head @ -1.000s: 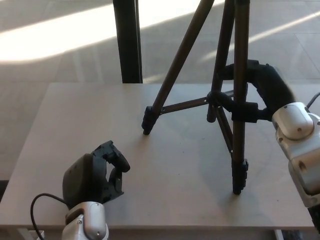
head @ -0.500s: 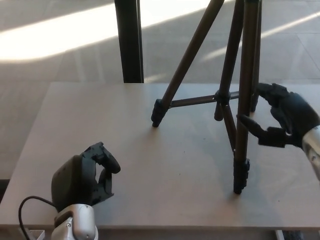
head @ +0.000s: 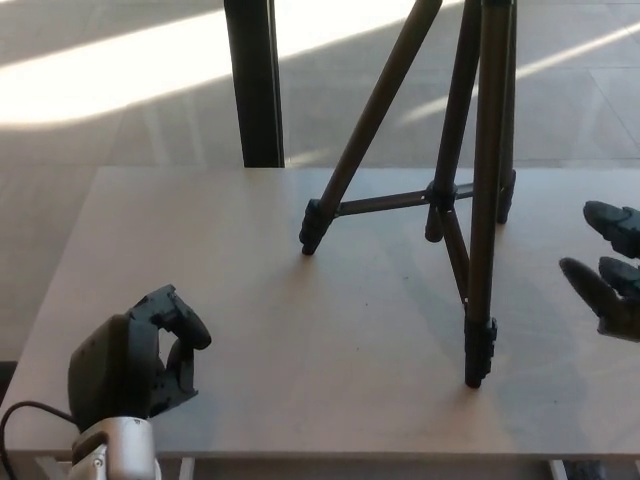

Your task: Use both hands of the robot to pick up the tripod lying in the middle of the desk and make it stand upright on the desk

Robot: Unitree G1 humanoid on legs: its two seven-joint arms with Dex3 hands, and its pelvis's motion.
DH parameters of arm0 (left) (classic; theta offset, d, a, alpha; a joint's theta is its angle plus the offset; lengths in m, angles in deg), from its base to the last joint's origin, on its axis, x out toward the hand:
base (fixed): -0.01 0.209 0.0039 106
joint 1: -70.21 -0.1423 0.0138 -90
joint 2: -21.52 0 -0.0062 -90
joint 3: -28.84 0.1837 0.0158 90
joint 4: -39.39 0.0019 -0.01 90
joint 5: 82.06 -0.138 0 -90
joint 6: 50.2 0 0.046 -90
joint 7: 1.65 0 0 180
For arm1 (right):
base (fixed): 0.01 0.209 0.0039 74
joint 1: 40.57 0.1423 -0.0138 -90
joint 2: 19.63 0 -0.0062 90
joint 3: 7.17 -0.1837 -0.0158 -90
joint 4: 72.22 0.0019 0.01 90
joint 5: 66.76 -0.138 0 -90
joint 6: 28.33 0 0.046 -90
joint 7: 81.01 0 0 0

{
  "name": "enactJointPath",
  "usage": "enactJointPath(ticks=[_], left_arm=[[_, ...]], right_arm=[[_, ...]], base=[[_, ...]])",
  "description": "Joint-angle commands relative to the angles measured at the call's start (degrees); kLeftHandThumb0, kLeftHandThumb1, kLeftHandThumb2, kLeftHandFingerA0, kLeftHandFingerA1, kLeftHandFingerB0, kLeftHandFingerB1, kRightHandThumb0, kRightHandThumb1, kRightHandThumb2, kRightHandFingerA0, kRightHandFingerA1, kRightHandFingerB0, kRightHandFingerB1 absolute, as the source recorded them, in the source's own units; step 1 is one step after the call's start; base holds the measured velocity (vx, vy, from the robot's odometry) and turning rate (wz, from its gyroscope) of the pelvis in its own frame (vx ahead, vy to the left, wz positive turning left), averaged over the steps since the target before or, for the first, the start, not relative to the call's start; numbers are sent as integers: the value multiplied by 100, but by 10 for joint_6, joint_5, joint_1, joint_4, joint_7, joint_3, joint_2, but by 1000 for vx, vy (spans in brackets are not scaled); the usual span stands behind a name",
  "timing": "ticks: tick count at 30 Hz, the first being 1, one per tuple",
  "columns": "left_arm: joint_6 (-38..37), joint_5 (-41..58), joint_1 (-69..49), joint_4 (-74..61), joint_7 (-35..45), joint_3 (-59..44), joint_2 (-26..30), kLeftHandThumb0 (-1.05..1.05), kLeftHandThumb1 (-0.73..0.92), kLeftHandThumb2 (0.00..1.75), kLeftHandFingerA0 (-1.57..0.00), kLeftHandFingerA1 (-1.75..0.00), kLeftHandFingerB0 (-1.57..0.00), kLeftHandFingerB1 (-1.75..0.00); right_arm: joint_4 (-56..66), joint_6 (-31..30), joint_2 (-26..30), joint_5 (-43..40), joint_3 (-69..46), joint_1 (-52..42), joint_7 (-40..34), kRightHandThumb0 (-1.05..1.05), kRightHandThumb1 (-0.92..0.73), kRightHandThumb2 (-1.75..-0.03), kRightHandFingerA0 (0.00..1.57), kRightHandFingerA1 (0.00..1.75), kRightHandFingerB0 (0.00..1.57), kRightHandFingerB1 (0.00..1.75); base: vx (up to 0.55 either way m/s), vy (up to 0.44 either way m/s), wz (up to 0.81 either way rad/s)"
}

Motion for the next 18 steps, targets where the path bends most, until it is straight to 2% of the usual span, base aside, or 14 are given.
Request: enactJointPath(ticks=[1,2,4,5,7,9,10,11,12,13,14,15,16,18], left_arm=[[2,52,-78,-111,63,-92,82,-22,60,102,-79,-175,-66,-163],[-7,95,-99,-128,88,-130,97,-27,64,91,-80,-175,-70,-147],[-16,138,-128,-143,108,-181,115,-22,59,100,-90,-175,-71,-158],[-12,187,-157,-162,129,-240,127,-23,57,103,-94,-175,-73,-161],[-23,268,-181,-165,160,-309,127,-20,57,98,-97,-175,-74,-162],[9,307,-196,-178,181,-348,123,-21,56,97,-98,-175,-76,-158],[49,375,-220,-190,189,-425,118,-19,54,103,-93,-175,-75,-150],[68,403,-230,-196,196,-458,116,-19,54,103,-93,-175,-75,-150],[75,420,-251,-188,190,-509,119,-5,62,114,-99,-175,-73,-149],[77,421,-256,-189,191,-515,119,-5,62,114,-99,-175,-73,-149],[70,435,-262,-174,195,-535,121,-17,54,116,-117,-141,-83,-120],[68,453,-270,-158,197,-566,123,-10,54,120,-90,-175,-73,-144],[58,470,-284,-130,194,-605,126,-11,53,118,-92,-173,-75,-143],[16,474,-300,-81,189,-632,123,-11,52,120,-95,-171,-78,-142]], right_arm=[[49,20,61,-58,-168,-96,45,-97,-70,-87,0,0,0,0],[46,35,70,-68,-217,-122,57,-98,-69,-86,0,0,0,0],[32,50,77,-74,-287,-151,59,-99,-64,-85,0,0,0,1],[11,48,88,-83,-366,-172,60,-105,-67,-105,0,22,0,3],[-17,56,98,-82,-431,-200,55,-105,-68,-106,0,20,0,4],[-43,74,96,-93,-482,-228,56,-102,-66,-105,0,18,11,0],[-93,92,87,-102,-551,-246,26,-86,-59,-97,4,45,10,28],[-113,101,82,-107,-585,-260,14,-86,-59,-97,4,45,10,28],[-151,136,72,-110,-621,-275,-17,-38,-45,-103,4,54,0,50],[-156,140,70,-112,-628,-282,-18,-38,-45,-103,4,54,0,50],[-163,143,65,-109,-640,-282,-40,-65,-72,-62,15,51,20,31],[-183,162,55,-118,-660,-283,-60,-58,-70,-61,15,68,22,38],[-222,201,43,-132,-685,-284,-84,-60,-65,-58,23,96,26,40],[-269,235,42,-126,-691,-288,-120,-58,-67,-58,25,89,31,39]], base=[[0,0,0],[0,0,0],[0,0,0],[0,0,0],[0,0,0],[0,0,0],[0,0,0],[0,0,0],[0,0,0],[0,0,0],[0,0,0],[0,0,0],[0,0,0],[0,0,0]])
